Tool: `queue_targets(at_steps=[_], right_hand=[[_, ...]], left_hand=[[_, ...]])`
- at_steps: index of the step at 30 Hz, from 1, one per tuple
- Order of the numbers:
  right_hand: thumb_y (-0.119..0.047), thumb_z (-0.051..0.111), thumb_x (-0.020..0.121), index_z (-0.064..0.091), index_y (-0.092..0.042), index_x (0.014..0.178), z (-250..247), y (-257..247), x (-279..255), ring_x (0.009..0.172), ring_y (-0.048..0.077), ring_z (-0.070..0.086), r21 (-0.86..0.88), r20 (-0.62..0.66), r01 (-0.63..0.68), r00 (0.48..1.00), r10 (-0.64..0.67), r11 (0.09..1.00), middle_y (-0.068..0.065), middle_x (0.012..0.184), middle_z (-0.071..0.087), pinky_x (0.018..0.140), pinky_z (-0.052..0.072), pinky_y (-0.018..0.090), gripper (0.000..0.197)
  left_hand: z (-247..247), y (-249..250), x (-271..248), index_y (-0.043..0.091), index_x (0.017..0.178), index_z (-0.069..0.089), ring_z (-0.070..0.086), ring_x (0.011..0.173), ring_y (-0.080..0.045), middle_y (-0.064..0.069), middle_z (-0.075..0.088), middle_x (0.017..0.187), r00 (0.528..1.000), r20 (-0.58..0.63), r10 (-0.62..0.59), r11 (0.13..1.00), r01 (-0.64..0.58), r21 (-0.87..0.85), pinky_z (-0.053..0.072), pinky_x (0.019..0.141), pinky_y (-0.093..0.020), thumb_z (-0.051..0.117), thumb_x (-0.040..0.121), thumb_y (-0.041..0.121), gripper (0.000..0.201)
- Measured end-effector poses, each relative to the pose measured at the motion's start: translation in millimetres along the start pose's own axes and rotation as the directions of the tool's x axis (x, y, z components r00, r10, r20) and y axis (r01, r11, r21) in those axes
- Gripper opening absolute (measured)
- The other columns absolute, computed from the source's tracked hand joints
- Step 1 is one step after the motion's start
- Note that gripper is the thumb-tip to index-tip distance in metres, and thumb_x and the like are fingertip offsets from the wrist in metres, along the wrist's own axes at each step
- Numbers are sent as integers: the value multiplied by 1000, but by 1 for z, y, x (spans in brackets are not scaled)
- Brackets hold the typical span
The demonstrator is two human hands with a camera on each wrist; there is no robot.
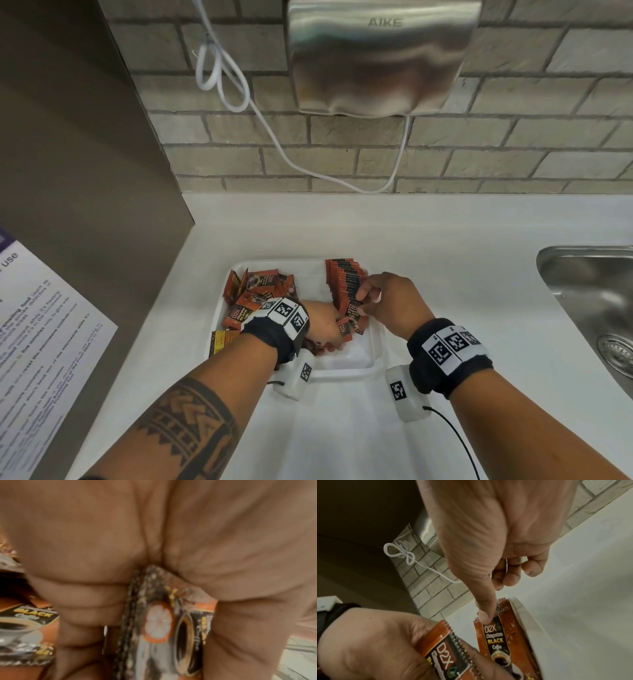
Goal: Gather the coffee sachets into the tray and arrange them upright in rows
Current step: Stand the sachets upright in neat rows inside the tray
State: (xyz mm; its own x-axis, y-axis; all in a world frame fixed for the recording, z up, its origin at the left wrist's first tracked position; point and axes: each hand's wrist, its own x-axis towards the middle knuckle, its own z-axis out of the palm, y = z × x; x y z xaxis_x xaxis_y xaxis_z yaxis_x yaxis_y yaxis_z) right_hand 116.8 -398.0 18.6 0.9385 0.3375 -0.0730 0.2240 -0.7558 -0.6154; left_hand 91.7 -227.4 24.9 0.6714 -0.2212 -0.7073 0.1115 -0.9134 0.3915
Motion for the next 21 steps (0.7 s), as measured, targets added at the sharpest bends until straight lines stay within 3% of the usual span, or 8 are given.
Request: queue_targets(at_steps=[4,7,12,17,21], right_hand=[[-4,77,77,73,-18,87,2,0,0,80,18,60,-13,17,-12,1000,12,1000,0,86,63,69,46,23,18],[-1,74,78,72,-19,86,3,0,1,77,15,58,-17,9,-13,1000,13,1000,-3,83,61,65,42,17,20],[-1,74,77,70,-22,83,2,-4,2,75,14,57,-10,27,-16,1000,16,1000,-3,82,60,66,44,20,23],[-1,75,76,70,-21,83,2,-3,0,72,11,56,4,42,-23,999,23,1000,-4,79,60,63,42,16,22],[-2,75,76,70,-21,85,1,-4,-1,69,8,53,12,52,-28,998,27,1000,-3,80,60,63,42,16,21]], left_hand=[[1,2,-3,7,111,70,60,72,-21,-6,67,89,999,34,-12,997,15,-79,49,57,-22,65,93,19,22],[1,5,-4,5,113,70,60,71,-22,-6,66,86,1000,22,-12,995,14,-103,49,58,-24,64,92,16,24],[0,7,-3,3,115,69,58,74,-24,-8,65,86,999,40,-22,990,27,-139,48,59,-26,64,92,15,26],[0,5,0,12,99,69,59,65,-18,-4,66,80,999,42,-26,992,31,-126,48,58,-25,64,90,16,10],[-1,4,0,10,103,71,60,70,-20,-5,68,84,999,34,-21,994,25,-109,49,59,-25,65,90,17,16]])
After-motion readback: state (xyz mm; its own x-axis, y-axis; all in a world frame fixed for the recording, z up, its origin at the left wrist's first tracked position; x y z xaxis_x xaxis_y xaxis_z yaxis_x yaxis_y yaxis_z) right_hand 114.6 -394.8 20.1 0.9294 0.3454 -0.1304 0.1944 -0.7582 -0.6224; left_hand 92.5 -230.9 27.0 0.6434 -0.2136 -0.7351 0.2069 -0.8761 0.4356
